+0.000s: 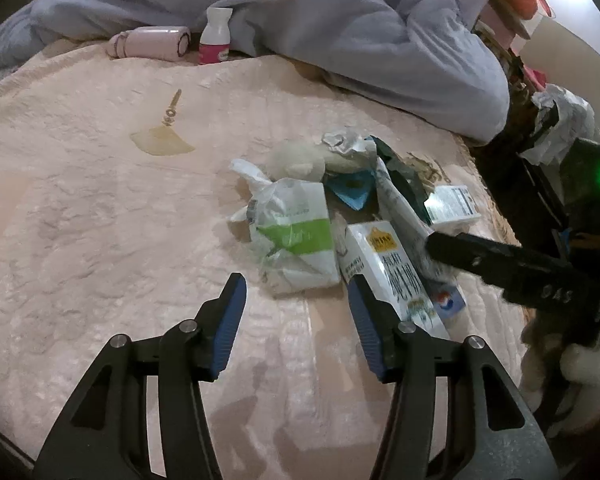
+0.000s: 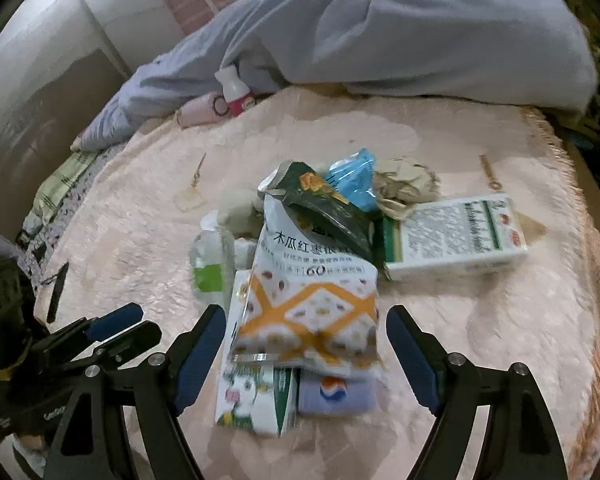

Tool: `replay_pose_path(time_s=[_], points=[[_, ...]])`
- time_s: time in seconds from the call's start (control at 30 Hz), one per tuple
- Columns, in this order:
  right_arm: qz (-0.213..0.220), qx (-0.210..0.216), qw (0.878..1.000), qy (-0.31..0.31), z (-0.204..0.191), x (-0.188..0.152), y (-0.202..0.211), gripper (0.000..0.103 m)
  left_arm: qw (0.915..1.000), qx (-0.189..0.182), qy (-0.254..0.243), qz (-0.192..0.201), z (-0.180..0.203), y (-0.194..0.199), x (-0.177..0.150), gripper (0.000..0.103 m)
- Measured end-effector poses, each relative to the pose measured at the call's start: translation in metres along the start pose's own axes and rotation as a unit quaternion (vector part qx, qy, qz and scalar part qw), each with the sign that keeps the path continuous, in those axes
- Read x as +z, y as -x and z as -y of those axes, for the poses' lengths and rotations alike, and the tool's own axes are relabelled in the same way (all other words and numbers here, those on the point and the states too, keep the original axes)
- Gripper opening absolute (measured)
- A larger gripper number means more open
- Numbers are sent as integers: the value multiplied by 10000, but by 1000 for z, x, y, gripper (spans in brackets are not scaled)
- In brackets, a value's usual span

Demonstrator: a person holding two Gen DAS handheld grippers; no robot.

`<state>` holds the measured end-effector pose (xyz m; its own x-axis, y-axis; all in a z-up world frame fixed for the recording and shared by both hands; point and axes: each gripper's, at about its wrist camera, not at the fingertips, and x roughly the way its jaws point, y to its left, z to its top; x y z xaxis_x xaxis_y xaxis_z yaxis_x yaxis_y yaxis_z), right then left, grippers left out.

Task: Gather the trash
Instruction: 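Return both grippers over the remaining trash on the bed, then grasp the white-and-orange snack bag with the right gripper while the left grasps a white wrapper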

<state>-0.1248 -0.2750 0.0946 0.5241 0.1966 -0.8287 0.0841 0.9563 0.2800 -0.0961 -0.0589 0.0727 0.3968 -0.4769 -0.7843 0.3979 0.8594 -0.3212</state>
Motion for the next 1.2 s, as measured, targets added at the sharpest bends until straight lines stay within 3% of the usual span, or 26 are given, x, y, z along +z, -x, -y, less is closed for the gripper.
replay_pose_path(time_s=[0.37, 0.47, 0.6, 0.7, 0.77, 1.2], points=[[-318, 264, 9986, -329, 21, 8, -38, 83, 9999, 57, 127, -31, 1, -44, 18, 53], [-235, 472, 9975, -475, 26, 5, -37, 83, 9996, 78, 198, -203, 1, -59, 18, 53], [-76, 393, 9987, -316, 24, 1, -26, 77, 9992, 84, 246, -314, -2, -65, 15, 50], [13, 403, 9991, -160, 21, -4, -11, 77, 9992, 24, 261, -311, -5, -57, 13, 28], [65, 446, 9989, -99, 19, -8, -1, 77, 9994, 17, 237, -244, -7, -46, 12, 20], [420, 495, 9979, 30, 6, -49, 67, 77, 9995, -291, -114, 78, 16, 25, -8, 14]])
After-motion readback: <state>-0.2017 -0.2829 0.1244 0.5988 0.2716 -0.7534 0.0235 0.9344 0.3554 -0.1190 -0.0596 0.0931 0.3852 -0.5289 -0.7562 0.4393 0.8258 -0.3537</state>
